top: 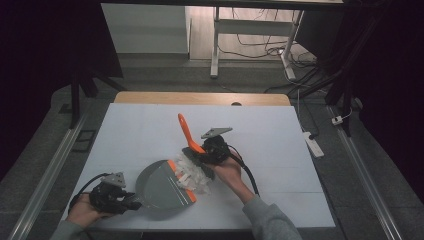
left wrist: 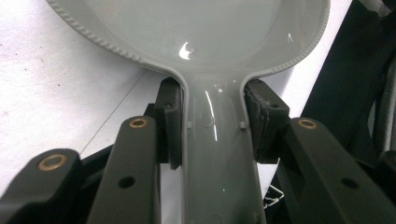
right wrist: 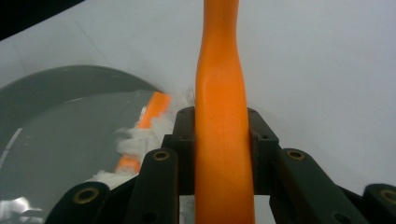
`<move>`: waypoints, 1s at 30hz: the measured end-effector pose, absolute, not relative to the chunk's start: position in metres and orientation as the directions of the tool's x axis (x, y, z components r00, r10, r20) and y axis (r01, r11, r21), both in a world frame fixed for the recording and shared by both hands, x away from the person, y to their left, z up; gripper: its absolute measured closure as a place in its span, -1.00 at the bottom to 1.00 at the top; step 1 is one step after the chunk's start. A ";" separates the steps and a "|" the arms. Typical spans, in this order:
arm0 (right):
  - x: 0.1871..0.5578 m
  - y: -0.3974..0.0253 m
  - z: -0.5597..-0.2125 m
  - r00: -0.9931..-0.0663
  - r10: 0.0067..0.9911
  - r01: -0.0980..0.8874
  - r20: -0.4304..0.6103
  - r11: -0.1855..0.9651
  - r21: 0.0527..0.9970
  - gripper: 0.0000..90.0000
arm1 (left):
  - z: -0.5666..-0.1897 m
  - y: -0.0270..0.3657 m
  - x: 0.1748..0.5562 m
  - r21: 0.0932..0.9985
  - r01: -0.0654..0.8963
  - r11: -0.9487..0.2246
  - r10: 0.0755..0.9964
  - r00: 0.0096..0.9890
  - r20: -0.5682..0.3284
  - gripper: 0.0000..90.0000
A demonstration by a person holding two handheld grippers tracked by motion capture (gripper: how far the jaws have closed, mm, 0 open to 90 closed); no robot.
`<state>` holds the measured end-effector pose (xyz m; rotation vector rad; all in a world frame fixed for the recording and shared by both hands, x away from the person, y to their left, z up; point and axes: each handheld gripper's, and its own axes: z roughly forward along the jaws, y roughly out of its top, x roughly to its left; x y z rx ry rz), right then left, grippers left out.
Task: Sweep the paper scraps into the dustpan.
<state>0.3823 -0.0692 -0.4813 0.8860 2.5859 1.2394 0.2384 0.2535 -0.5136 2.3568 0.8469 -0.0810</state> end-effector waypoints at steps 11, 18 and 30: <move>0.366 -0.048 -0.480 -0.861 0.481 0.420 0.162 0.494 0.761 0.56 | -0.514 0.252 0.239 0.538 0.595 -0.597 0.555 0.791 -0.258 0.37; 0.367 -0.070 -0.454 -0.853 0.497 0.392 0.161 0.405 0.826 0.56 | -0.514 0.251 0.239 0.541 0.598 -0.591 0.559 0.787 -0.260 0.37; 0.393 -0.098 -0.452 -0.779 0.618 0.415 0.106 0.380 0.827 0.56 | -0.514 0.250 0.239 0.541 0.601 -0.588 0.564 0.784 -0.259 0.37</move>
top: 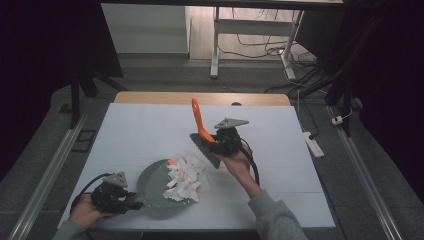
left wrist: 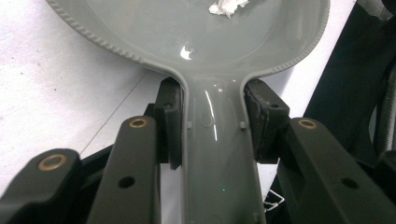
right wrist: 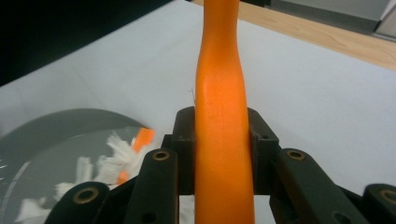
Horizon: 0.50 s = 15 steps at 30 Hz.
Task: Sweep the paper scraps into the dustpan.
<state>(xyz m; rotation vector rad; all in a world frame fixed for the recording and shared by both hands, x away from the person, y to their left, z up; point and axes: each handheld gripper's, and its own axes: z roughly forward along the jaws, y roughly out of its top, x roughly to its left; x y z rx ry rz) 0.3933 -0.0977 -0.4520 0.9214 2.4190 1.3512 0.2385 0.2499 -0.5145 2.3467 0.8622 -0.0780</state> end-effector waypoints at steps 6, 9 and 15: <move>0.406 -0.090 -0.464 -0.768 0.635 0.441 0.081 0.433 0.787 0.56 | -0.515 0.250 0.239 0.542 0.601 -0.588 0.563 0.785 -0.260 0.37; 0.411 -0.086 -0.470 -0.765 0.639 0.456 0.086 0.442 0.772 0.56 | -0.515 0.250 0.239 0.542 0.601 -0.587 0.563 0.784 -0.260 0.37; 0.413 -0.076 -0.480 -0.777 0.623 0.469 0.089 0.479 0.742 0.56 | -0.515 0.250 0.239 0.542 0.601 -0.588 0.563 0.784 -0.259 0.37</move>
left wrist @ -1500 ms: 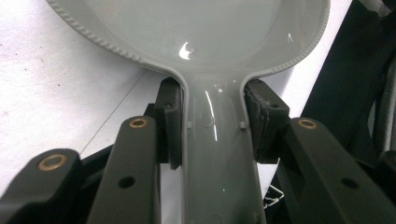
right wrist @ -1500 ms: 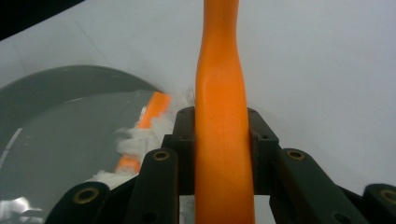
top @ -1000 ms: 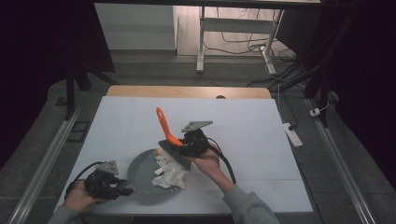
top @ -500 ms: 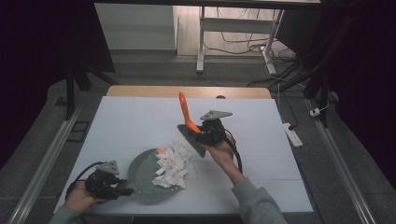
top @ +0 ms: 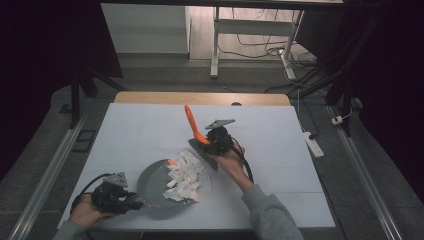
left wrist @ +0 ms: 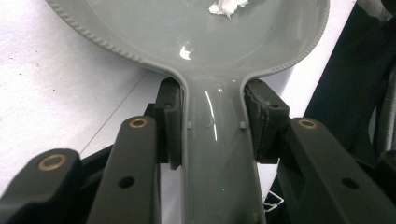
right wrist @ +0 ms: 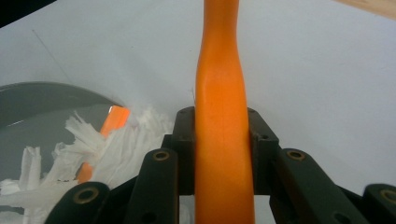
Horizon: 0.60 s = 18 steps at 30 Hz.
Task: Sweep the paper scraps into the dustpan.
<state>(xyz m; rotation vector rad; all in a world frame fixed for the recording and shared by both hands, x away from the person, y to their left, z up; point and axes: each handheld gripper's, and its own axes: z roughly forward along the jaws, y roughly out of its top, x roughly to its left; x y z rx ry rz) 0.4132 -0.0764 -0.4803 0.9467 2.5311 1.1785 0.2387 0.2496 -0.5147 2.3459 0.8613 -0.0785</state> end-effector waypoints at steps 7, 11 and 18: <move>0.410 -0.069 -0.482 -0.790 0.599 0.486 0.132 0.479 0.731 0.56 | -0.515 0.249 0.239 0.542 0.602 -0.586 0.566 0.783 -0.258 0.37; 0.405 -0.062 -0.483 -0.802 0.581 0.483 0.138 0.495 0.722 0.56 | -0.514 0.248 0.239 0.541 0.602 -0.587 0.566 0.783 -0.257 0.37; 0.394 -0.046 -0.485 -0.826 0.545 0.467 0.144 0.520 0.715 0.56 | -0.515 0.248 0.240 0.542 0.602 -0.587 0.566 0.783 -0.258 0.37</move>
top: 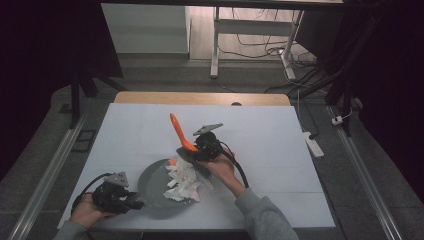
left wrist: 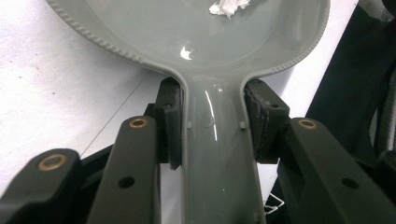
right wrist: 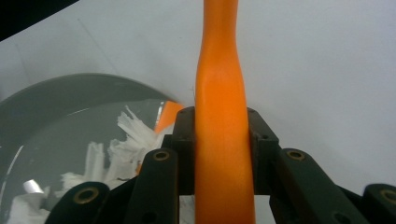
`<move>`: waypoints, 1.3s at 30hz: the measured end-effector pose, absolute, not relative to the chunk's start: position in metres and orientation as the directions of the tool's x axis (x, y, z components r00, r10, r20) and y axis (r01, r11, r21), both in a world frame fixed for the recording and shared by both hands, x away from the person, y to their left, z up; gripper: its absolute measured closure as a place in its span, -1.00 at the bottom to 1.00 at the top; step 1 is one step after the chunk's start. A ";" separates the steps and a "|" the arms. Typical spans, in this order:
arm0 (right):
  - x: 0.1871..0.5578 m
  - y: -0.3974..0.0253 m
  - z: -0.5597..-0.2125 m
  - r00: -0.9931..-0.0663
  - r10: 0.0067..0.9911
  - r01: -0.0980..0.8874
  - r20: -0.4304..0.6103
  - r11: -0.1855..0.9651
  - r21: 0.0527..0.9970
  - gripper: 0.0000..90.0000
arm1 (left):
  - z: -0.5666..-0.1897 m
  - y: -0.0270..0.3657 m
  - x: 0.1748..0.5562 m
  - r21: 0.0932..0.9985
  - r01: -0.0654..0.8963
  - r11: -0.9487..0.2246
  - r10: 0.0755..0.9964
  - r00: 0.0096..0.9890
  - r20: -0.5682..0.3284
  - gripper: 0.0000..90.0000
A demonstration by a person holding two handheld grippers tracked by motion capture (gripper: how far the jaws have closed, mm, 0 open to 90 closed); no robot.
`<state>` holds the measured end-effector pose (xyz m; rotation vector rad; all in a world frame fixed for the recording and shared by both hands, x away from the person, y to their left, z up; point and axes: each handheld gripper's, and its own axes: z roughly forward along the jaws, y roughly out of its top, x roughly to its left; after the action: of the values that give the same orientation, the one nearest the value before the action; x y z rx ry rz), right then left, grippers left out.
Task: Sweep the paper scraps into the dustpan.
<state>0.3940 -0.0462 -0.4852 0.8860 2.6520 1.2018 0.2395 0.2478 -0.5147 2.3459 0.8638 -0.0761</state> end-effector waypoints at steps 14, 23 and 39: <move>0.365 -0.019 -0.478 -0.888 0.429 0.401 0.165 0.546 0.736 0.56 | -0.515 0.248 0.240 0.542 0.602 -0.587 0.565 0.784 -0.259 0.37; 0.365 -0.039 -0.446 -0.875 0.462 0.366 0.143 0.440 0.820 0.56 | -0.515 0.248 0.239 0.542 0.603 -0.586 0.566 0.783 -0.259 0.37; 0.398 -0.056 -0.456 -0.809 0.581 0.406 0.092 0.438 0.802 0.56 | -0.514 0.248 0.240 0.542 0.603 -0.585 0.566 0.783 -0.258 0.37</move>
<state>0.3977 -0.0565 -0.4556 0.8670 2.4910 1.3059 0.2397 0.2477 -0.5145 2.3441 0.8652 -0.0759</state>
